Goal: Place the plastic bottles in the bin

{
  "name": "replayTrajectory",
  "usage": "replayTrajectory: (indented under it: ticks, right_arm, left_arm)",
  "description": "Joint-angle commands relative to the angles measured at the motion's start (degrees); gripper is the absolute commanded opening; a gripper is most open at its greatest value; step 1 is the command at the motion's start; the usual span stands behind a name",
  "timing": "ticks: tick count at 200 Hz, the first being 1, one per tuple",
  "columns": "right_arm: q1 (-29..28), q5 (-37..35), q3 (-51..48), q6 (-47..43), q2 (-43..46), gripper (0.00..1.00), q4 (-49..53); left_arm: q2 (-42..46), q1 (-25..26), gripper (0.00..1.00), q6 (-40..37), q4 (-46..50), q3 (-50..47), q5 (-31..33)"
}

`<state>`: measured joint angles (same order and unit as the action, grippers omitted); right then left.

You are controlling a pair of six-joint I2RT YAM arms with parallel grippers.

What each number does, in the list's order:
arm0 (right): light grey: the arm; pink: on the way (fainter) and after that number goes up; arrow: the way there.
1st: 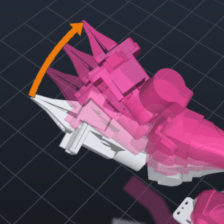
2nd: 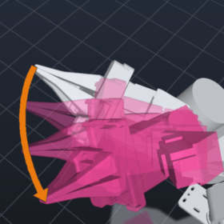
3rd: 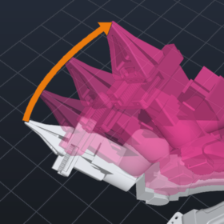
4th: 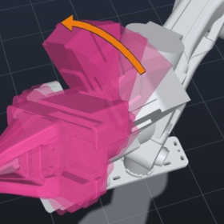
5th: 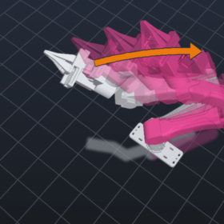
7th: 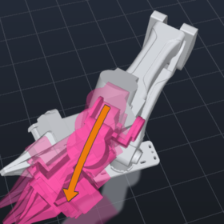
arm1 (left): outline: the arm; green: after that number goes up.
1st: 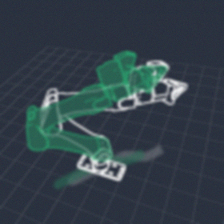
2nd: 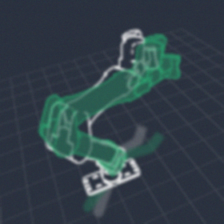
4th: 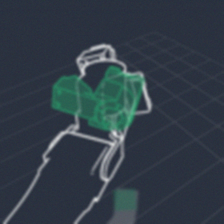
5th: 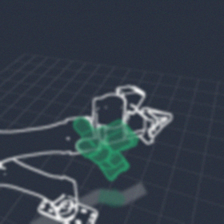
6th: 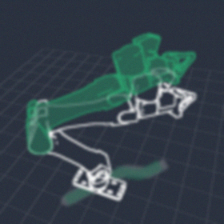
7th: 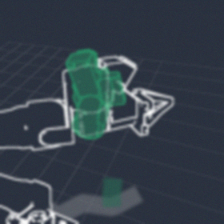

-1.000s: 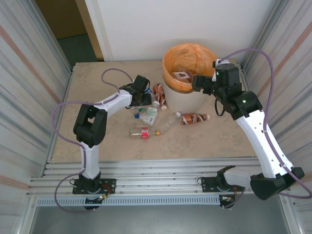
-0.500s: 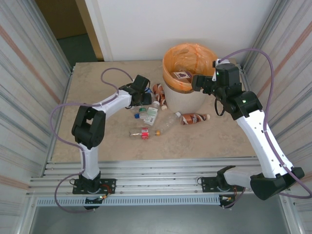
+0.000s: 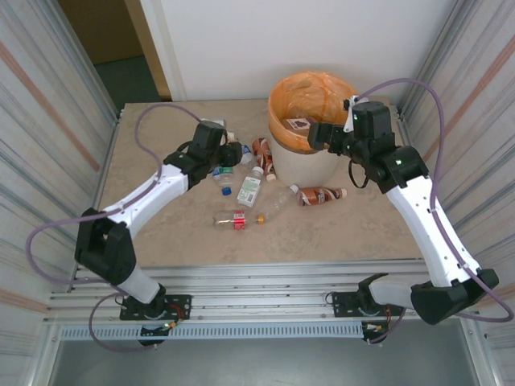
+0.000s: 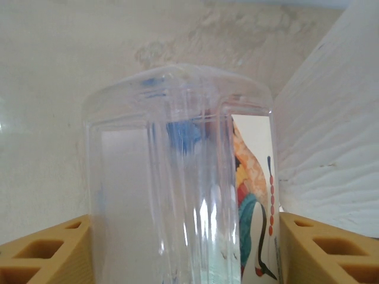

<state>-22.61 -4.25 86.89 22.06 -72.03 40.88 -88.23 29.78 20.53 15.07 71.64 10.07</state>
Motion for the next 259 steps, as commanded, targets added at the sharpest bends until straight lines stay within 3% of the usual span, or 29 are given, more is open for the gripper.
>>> replayTrajectory:
  ticks: [1,32,95,207,259]
  right_arm:
    - [0.46,9.11,3.19,2.66,-1.87,0.98,-2.67]
    - [-0.51,17.54,6.33,4.16,-5.46,1.0,-3.6]
    - [-7.27,21.5,12.64,3.67,-13.69,0.97,-2.74]
    - [-11.49,29.76,16.94,5.86,-24.88,0.91,-6.89]
    - [-11.97,30.25,17.0,6.34,-26.23,0.77,-7.65]
  left_arm:
    - [5.16,1.06,0.49,-7.75,-11.57,-5.11,-0.51]
    - [10.9,3.51,0.48,-15.88,-23.73,-12.98,-0.88]
    - [15.29,6.92,0.48,-22.8,-36.74,-19.84,-5.01]
    - [16.14,9.31,0.49,-23.8,-41.92,-20.93,-11.91]
    - [16.16,9.51,0.49,-23.55,-42.09,-21.06,-12.53]
